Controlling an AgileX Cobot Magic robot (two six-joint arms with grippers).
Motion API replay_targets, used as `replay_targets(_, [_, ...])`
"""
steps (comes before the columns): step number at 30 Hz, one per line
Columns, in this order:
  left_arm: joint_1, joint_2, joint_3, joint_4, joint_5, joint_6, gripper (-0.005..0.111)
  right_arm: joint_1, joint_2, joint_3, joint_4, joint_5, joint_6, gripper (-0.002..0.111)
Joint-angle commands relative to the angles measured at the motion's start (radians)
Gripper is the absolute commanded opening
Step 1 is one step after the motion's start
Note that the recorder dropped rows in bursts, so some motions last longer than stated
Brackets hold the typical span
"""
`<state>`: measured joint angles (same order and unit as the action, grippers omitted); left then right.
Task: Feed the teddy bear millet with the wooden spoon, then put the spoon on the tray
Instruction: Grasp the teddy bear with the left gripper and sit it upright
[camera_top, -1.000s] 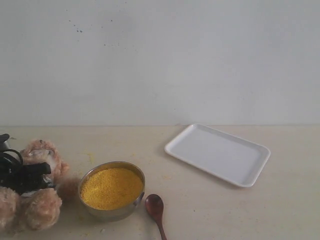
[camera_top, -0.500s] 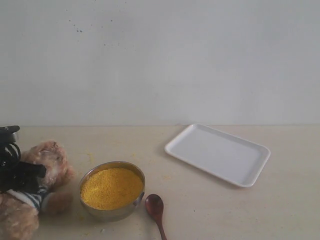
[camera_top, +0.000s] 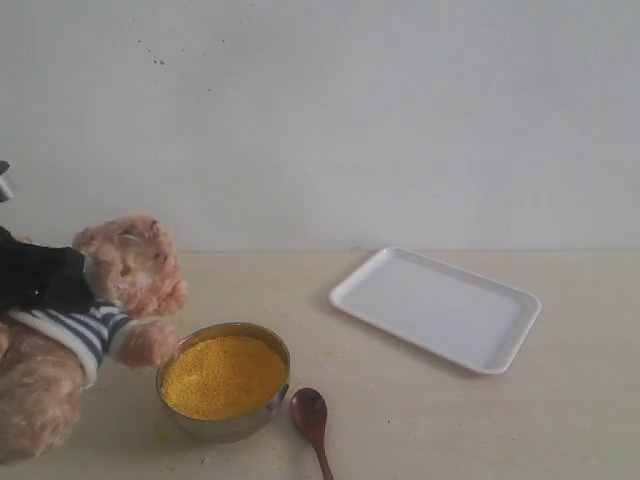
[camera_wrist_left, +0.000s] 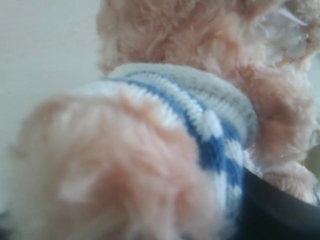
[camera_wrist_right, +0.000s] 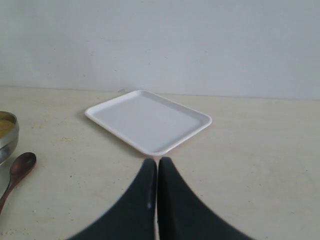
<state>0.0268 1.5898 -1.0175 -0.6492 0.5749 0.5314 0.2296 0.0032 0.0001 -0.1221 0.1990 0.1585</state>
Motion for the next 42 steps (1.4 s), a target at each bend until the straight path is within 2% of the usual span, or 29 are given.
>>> replay_targets(1, [0.009, -0.058, 0.088, -0.390, -0.016, 0.330, 0.004, -0.001, -0.003, 0.000, -0.004, -0.009, -0.001, 0.000])
replay_targets(7, [0.035, -0.048, 0.196, -0.574, -0.059, 0.464, 0.004, -0.001, -0.003, 0.000, 0.006, -0.092, 0.016, 0.000])
replay_targets(11, [0.033, -0.048, 0.201, -0.626, -0.018, 0.479, 0.004, -0.001, -0.003, 0.000, 0.103, -0.213, 0.095, 0.000])
replay_targets(16, [0.033, -0.048, 0.201, -0.685, -0.028, 0.554, 0.004, -0.001, -0.003, 0.000, 0.122, -0.333, 0.152, 0.000])
replay_targets(18, [0.033, -0.048, 0.201, -0.697, -0.028, 0.555, 0.004, -0.001, -0.003, 0.000, 0.122, -0.395, 0.265, 0.000])
replay_targets(22, [0.033, -0.048, 0.201, -0.740, -0.028, 0.575, 0.004, -0.001, -0.003, 0.000, 0.092, -0.700, 0.462, 0.000])
replay_targets(26, [0.033, -0.048, 0.201, -0.753, -0.055, 0.631, 0.004, -0.001, 0.036, -0.034, -0.014, -0.971, 0.486, 0.000])
replay_targets(31, [0.033, -0.048, 0.201, -0.753, -0.055, 0.634, 0.004, -0.001, 0.237, -0.288, -0.157, -0.973, 0.453, 0.000])
replay_targets(37, [0.033, -0.048, 0.201, -0.753, -0.051, 0.634, 0.004, -0.001, 0.670, -0.606, -0.342, -0.947, 0.404, 0.000])
replay_targets(42, [0.033, -0.048, 0.201, -0.753, -0.026, 0.634, 0.004, -0.001, 1.011, -0.763, -0.368, -0.654, 0.166, 0.000])
